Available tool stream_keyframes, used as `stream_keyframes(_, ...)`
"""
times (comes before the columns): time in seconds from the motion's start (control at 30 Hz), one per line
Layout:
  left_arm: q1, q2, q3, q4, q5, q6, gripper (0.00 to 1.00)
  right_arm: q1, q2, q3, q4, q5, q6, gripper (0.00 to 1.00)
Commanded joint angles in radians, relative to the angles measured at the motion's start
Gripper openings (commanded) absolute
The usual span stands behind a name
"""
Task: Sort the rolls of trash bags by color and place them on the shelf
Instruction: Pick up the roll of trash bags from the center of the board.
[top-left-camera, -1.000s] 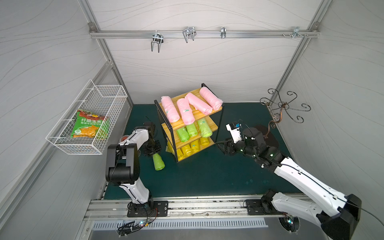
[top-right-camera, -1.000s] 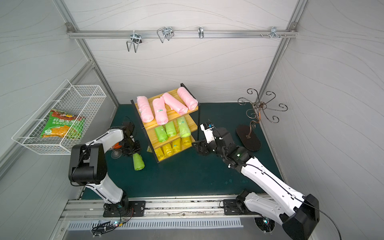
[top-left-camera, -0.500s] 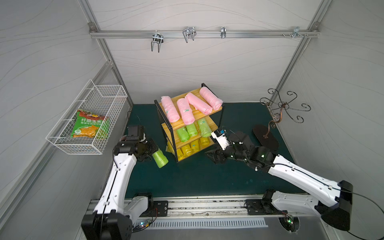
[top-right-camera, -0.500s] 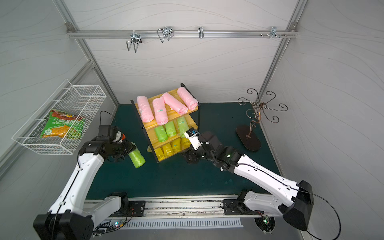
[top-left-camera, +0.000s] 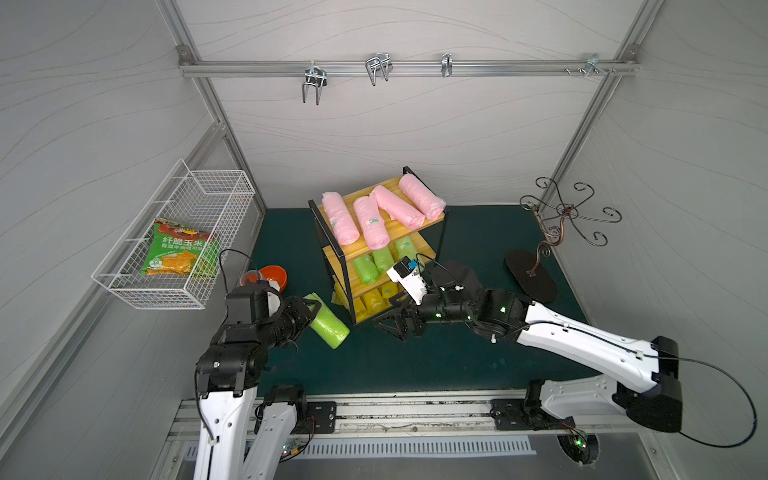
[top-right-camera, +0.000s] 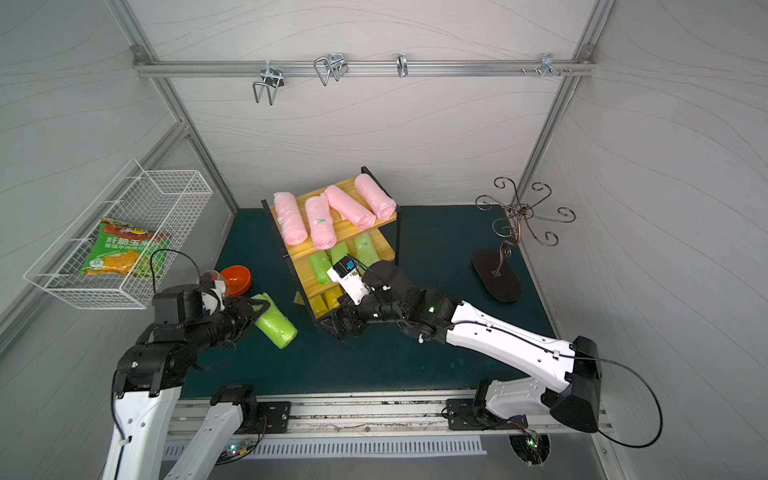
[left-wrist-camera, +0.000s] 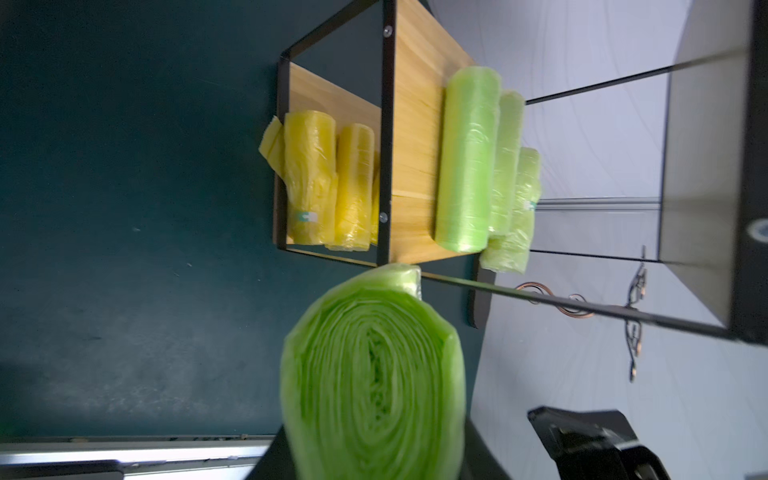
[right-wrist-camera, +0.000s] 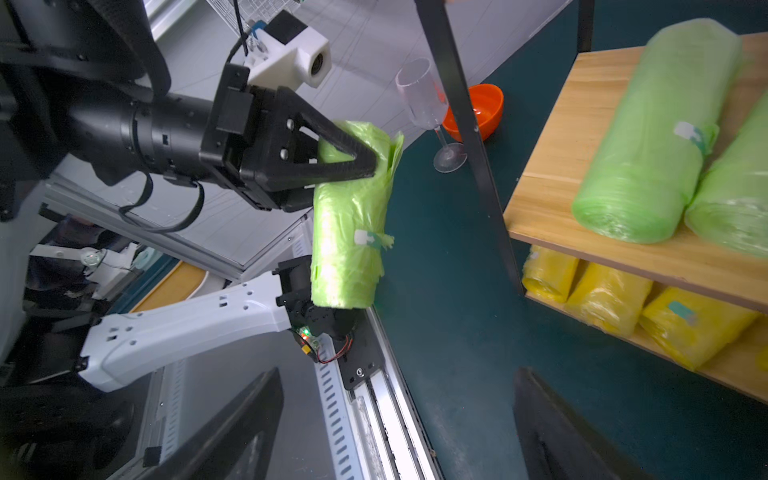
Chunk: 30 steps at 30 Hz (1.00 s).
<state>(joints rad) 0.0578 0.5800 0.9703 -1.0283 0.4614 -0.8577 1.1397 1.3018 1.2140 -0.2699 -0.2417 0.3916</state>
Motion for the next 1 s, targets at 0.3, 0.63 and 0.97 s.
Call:
stream_keyframes(0.3,-0.001,-0.102,-0.020,0.191,0.155,-0.219,0.00,0.005,0.122,0.073,0.103,-0.183,0.119,0.98)
stream_keyframes(0.63,-0.001,-0.110,-0.035,0.234,0.171,-0.245,0.00,0.009,0.217,0.065,0.231,-0.307,0.257,0.93)
stream_keyframes(0.97,-0.001,-0.120,-0.055,0.252,0.166,-0.254,0.00,0.026,0.244,0.053,0.294,-0.360,0.309,0.85)
